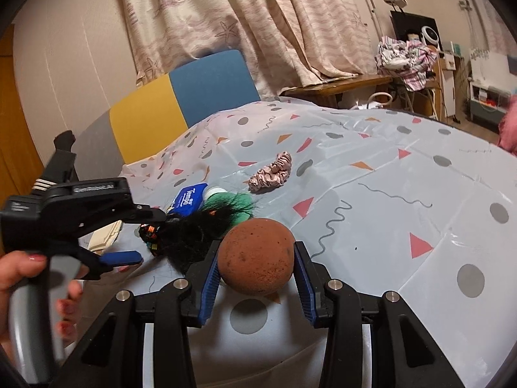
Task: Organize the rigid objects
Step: 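Grasp the black beaded hair ties with the left tool while the right tool holds the brown ball, then carry the hair ties into the gold tray and open the left tool while the right tool holds the ball, then lower the brown ball into the tray and open the right tool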
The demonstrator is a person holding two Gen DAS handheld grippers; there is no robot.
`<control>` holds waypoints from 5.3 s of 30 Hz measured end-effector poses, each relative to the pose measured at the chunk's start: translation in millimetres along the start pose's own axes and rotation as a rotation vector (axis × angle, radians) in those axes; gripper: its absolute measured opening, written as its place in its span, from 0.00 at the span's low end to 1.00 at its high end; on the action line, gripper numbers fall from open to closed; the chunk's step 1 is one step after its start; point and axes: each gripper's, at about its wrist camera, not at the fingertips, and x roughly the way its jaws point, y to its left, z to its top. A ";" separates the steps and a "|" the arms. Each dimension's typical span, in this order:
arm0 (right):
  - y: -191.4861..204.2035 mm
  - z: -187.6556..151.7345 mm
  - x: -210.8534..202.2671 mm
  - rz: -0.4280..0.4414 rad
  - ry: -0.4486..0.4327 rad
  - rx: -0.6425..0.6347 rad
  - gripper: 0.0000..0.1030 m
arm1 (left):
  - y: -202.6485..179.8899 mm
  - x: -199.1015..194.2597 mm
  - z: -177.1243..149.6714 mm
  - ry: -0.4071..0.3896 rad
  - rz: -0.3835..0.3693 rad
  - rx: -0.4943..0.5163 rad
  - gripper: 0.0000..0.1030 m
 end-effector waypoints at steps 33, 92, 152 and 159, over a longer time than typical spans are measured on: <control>-2.3 -1.7 3.9 -0.060 0.021 0.002 0.42 | 52.5 -91.9 -66.0 -0.104 -0.068 0.099 0.29; 68.6 -15.5 7.6 -0.159 0.074 -0.365 0.42 | 295.7 -312.8 -135.2 -0.361 0.284 -0.195 0.60; 367.3 -96.1 -48.5 0.577 0.425 -0.490 0.67 | 303.1 -339.6 -195.3 -0.486 0.151 -0.222 0.60; 334.0 -84.4 -54.8 0.531 0.401 -0.458 0.68 | 276.6 -330.4 -193.8 -0.462 0.093 -0.142 0.60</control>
